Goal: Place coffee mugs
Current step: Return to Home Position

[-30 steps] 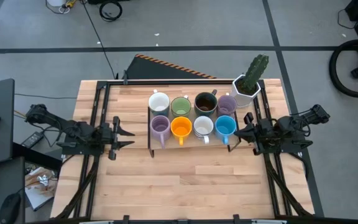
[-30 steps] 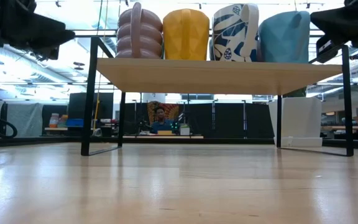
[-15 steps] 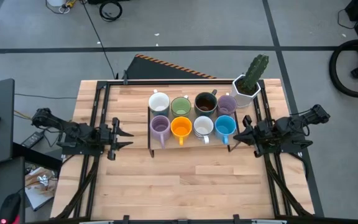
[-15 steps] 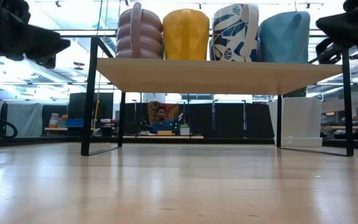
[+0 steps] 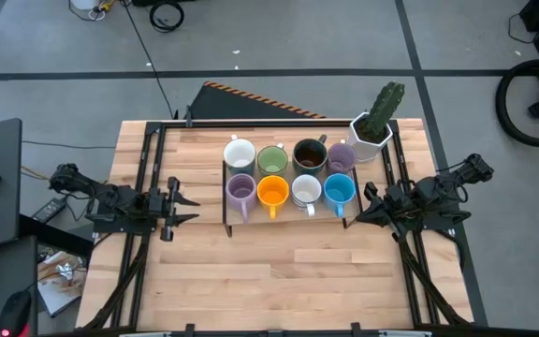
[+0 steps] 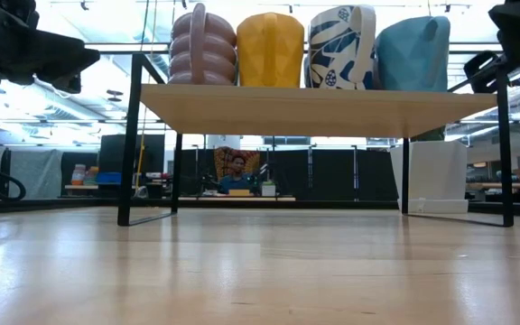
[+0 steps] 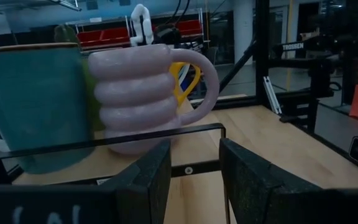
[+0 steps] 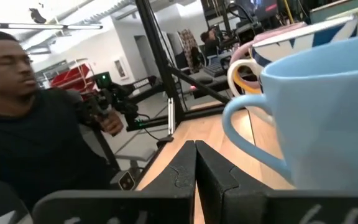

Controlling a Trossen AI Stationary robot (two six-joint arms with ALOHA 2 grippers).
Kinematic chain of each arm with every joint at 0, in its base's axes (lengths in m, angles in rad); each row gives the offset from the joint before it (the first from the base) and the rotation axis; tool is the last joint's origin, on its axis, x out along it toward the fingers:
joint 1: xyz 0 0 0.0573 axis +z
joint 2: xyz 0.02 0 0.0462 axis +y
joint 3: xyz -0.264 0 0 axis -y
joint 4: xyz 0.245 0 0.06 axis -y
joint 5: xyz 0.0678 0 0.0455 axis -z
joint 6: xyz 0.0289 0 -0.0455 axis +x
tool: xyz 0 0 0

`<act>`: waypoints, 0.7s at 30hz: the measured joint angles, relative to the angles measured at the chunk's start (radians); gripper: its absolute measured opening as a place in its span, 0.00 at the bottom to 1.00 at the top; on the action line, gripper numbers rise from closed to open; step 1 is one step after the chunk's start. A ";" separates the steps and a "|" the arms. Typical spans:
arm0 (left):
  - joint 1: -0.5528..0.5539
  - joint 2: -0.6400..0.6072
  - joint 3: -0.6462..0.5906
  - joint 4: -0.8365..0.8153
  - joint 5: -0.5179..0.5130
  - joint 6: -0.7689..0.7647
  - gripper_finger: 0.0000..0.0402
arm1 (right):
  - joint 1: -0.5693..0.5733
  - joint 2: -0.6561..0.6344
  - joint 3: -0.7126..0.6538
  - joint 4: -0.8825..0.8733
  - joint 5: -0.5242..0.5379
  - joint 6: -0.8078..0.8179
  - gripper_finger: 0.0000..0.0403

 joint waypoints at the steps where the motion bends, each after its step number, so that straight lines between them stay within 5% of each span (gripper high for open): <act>1: 0.000 0.000 0.000 0.002 0.000 0.000 0.35 | 0.000 0.000 0.000 0.005 0.000 0.000 0.03; 21: 0.000 0.001 -0.002 0.010 0.000 -0.006 0.35 | 0.000 0.000 0.000 0.008 0.000 -0.003 0.03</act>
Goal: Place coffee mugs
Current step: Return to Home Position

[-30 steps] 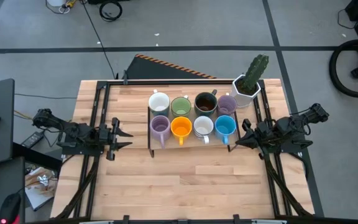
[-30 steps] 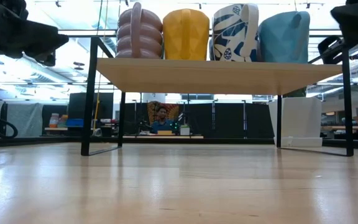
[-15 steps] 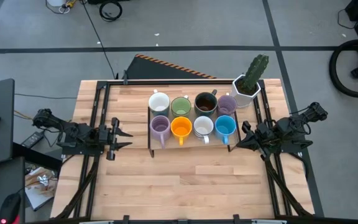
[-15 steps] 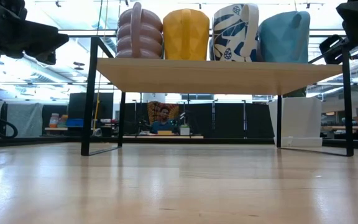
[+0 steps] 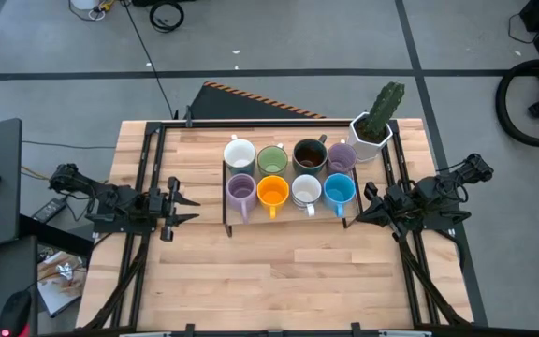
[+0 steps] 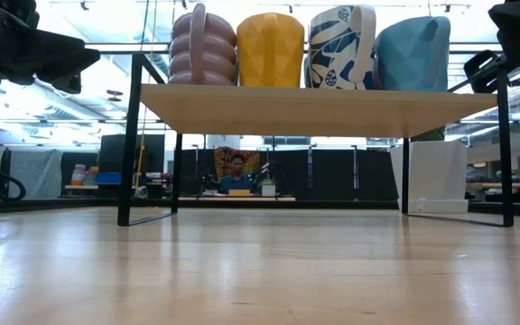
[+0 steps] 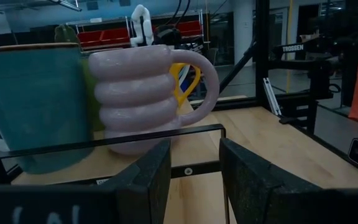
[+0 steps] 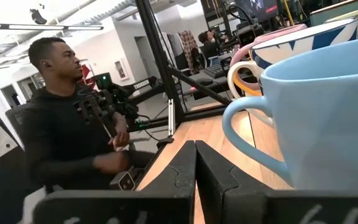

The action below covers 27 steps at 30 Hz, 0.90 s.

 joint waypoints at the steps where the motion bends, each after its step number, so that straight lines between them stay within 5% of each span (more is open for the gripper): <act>1: 0.000 0.000 0.000 0.000 0.000 0.000 0.35 | 0.000 0.000 0.000 0.000 0.000 0.000 0.03; 27: 0.000 0.000 0.000 0.001 0.000 0.001 0.35 | 0.000 0.000 0.000 0.000 0.000 0.000 0.03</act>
